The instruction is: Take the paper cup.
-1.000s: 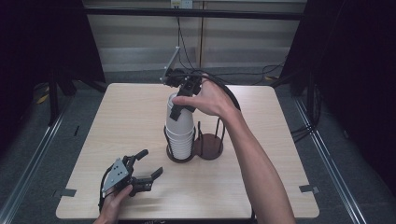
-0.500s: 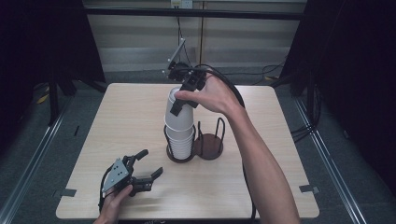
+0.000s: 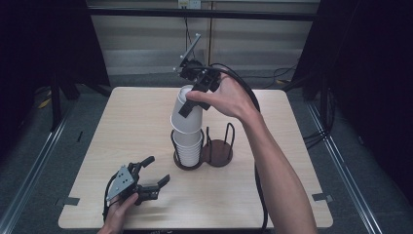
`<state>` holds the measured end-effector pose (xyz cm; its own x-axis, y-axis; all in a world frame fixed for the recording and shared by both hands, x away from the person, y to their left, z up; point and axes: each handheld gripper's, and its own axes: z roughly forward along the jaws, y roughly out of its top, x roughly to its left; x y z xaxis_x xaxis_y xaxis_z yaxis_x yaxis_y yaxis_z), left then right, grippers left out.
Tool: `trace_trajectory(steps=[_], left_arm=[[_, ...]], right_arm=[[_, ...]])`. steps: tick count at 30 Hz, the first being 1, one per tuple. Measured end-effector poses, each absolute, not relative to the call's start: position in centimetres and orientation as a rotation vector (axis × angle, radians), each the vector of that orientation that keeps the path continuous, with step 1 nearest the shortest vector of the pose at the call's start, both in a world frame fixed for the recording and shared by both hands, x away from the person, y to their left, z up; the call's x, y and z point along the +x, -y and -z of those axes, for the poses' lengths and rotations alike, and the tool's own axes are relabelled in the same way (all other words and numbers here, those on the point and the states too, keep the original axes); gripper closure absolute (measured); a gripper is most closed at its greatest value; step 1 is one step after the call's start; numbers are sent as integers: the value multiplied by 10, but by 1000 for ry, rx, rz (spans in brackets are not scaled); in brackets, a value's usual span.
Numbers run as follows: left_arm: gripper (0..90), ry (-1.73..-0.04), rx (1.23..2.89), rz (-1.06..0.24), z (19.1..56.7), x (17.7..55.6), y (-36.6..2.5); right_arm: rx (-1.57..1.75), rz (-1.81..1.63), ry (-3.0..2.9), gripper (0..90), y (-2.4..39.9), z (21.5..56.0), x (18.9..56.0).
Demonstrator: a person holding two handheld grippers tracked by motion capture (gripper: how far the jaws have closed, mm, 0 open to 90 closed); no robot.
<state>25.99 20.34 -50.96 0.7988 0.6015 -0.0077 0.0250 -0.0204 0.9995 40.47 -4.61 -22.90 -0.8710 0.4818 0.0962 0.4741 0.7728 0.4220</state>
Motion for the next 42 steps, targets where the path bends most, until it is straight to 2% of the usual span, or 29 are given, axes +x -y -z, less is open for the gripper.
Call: trace_trajectory(steps=[24, 42], left_arm=[[155, -531, 1531, -492, 510, 260, -202], [158, -551, 1540, -504, 509, 260, -201]], right_arm=[[777, -1019, -2839, 226, 85, 206, 385], [728, -1266, -2715, 226, 119, 209, 367]])
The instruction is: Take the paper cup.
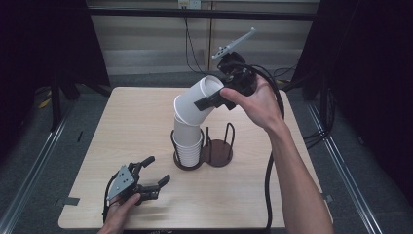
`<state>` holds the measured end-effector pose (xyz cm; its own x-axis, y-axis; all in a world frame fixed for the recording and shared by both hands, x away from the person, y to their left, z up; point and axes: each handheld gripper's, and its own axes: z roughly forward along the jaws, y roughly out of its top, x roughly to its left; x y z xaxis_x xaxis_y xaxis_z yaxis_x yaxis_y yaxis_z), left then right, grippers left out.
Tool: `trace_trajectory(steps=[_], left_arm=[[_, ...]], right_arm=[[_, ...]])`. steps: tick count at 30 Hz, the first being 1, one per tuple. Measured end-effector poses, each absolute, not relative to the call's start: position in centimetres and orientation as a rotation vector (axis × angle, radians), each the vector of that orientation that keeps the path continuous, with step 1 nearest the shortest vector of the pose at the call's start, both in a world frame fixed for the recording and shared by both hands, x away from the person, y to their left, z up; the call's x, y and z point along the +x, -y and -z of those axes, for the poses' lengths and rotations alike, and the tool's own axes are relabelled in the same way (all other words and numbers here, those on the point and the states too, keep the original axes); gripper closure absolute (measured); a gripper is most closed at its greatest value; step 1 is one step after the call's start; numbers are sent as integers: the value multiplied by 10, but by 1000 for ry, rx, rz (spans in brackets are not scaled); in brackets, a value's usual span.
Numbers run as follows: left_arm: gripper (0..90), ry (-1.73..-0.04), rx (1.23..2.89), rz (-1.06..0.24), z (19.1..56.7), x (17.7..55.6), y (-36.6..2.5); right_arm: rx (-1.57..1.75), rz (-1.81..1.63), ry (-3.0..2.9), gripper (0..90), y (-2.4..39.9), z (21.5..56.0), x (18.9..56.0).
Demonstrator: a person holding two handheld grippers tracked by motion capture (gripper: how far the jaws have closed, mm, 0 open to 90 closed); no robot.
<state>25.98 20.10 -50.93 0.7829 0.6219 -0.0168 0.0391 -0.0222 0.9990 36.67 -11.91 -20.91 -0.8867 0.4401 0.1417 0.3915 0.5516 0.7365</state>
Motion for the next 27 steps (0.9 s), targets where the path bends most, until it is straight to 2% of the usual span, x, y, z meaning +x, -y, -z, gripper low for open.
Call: trace_trajectory(steps=[7, 17, 19, 27], left_arm=[[158, -568, 1571, -544, 508, 260, -197], [167, -586, 1649, -472, 501, 263, -188], [165, -595, 1632, -419, 492, 264, -190], [175, -497, 1576, -396, 439, 264, -182]], right_arm=[[738, -1340, -2677, 226, 136, 214, 360], [730, -1439, -2622, 226, 158, 218, 349], [734, -1420, -2630, 226, 160, 223, 348], [714, -1462, -2631, 226, 163, 247, 337]])
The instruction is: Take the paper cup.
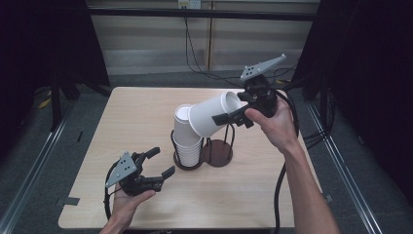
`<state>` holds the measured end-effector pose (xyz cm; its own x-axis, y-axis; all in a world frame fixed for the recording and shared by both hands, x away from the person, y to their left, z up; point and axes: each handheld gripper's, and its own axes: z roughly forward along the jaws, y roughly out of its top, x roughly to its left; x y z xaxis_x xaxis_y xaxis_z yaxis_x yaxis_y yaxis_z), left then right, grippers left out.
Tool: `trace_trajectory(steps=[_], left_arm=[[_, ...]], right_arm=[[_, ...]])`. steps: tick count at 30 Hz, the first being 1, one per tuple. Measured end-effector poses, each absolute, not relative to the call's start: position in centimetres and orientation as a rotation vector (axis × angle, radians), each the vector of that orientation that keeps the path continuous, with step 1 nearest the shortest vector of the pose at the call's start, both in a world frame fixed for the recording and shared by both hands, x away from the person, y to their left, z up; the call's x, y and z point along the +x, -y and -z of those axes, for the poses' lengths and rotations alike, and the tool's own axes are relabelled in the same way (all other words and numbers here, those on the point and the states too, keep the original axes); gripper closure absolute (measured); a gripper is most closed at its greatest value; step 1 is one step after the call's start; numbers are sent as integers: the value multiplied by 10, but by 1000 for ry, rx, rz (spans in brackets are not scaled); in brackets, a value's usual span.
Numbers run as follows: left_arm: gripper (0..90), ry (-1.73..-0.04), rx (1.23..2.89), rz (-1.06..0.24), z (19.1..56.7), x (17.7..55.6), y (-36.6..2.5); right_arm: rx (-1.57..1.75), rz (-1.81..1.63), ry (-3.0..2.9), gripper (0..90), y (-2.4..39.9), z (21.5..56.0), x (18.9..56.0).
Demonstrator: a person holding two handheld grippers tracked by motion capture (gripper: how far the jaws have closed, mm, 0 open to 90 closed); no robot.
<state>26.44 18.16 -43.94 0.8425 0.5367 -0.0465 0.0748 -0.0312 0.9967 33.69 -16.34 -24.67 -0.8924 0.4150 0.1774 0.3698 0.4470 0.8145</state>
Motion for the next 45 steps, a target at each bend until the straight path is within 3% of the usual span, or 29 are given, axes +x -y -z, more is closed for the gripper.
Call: trace_trajectory(steps=[9, 18, 45], left_arm=[[164, -386, 1570, -375, 394, 266, -161], [163, -318, 1600, -409, 377, 260, -143], [156, -230, 1759, -305, 397, 264, -139]], right_arm=[[660, -1525, -2627, 227, 161, 265, 318], [663, -1559, -2630, 227, 164, 288, 310], [646, -1577, -2682, 229, 155, 335, 295]])
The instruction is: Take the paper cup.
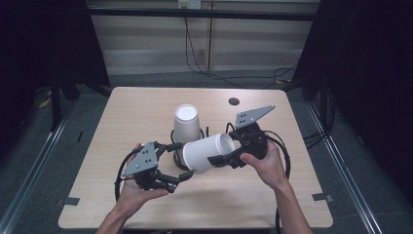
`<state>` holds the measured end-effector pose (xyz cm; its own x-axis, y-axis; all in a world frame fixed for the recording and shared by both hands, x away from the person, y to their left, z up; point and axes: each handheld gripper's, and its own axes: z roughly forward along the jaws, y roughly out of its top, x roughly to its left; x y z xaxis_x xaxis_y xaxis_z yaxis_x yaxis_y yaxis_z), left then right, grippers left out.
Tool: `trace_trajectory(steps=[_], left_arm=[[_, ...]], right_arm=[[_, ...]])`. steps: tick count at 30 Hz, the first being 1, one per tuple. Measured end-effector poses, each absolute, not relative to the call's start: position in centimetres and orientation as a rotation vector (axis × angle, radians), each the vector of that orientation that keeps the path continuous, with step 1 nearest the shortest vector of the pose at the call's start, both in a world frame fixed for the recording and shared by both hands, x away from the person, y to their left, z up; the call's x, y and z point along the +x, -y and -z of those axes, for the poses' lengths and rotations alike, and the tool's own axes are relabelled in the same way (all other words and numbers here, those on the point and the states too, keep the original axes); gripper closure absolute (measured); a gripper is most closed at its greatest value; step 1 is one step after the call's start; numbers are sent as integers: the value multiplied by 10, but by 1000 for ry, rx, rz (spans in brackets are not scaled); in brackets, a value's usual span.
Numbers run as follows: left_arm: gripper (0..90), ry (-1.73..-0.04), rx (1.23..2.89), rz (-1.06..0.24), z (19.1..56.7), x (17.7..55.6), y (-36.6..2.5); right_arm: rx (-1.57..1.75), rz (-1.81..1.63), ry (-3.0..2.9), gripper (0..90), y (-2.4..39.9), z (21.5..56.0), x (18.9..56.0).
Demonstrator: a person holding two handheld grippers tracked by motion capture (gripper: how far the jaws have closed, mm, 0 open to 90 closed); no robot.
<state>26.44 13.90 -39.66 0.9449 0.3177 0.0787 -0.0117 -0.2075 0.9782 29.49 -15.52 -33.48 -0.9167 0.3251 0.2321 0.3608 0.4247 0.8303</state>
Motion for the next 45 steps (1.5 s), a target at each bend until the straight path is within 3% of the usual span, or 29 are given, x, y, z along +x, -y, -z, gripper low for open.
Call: trace_trajectory(steps=[24, 36, 45], left_arm=[[151, -170, 1814, -254, 410, 268, -129], [95, -150, 1883, -198, 421, 274, -109], [140, -129, 1965, -182, 424, 272, -108]], right_arm=[[-620, 1496, 2569, 234, 145, 359, 292], [-583, 1473, 2572, 237, 136, 365, 292], [-585, 1458, 2562, 235, 132, 376, 289]])
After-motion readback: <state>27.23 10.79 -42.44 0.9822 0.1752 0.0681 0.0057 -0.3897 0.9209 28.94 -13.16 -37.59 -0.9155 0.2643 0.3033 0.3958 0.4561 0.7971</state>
